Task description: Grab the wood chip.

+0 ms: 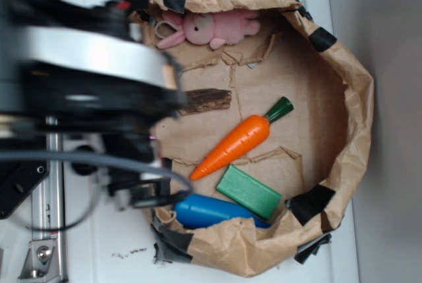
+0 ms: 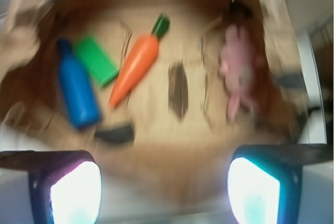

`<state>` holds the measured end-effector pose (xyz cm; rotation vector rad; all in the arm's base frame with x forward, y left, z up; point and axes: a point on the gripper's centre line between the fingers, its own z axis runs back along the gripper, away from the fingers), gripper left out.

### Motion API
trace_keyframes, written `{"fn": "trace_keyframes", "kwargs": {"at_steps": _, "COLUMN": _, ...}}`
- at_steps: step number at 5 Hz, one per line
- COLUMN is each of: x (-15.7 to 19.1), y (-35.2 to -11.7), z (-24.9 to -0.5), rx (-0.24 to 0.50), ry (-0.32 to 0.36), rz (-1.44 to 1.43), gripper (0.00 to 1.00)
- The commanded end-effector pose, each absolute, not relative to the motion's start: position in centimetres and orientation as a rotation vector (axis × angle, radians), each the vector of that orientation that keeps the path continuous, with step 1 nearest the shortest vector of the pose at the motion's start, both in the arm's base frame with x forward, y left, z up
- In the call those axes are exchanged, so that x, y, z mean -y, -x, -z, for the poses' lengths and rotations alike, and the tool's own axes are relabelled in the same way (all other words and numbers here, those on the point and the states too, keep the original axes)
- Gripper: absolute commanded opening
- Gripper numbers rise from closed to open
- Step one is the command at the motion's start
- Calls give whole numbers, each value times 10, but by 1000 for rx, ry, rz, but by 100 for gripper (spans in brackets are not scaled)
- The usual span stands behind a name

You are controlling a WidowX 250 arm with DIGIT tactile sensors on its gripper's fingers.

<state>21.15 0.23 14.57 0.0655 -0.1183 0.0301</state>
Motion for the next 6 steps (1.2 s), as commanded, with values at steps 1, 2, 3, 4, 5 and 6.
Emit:
{"fn": "trace_keyframes", "kwargs": {"at_steps": 1, "x": -16, "y": -243, "z": -85, "rx": 99, "ry": -95, "rz": 65, "gripper": 100}}
{"fn": "trace_keyframes", "kwargs": {"at_steps": 2, "x": -20, "y": -239, "z": -64, "rx": 97, "ry": -116, "rz": 75, "gripper": 100}}
{"fn": "trace_keyframes", "kwargs": {"at_steps": 3, "x": -21, "y": -248, "z": -41, "rx": 83, "ry": -92, "rz": 109, "gripper": 100}}
{"fn": "trace_keyframes", "kwargs": {"at_steps": 4, "x": -16, "y": -258, "z": -22, "rx": 150, "ry": -21, "rz": 169, "gripper": 100}}
{"fn": "trace_keyframes", "kwargs": {"at_steps": 5, "x": -16, "y": -261, "z": -14, "rx": 166, "ry": -9, "rz": 178, "gripper": 100}}
{"fn": "trace_keyframes", "kwargs": {"at_steps": 6, "x": -19, "y": -263, "z": -11, "rx": 160, "ry": -40, "rz": 175, "gripper": 0}}
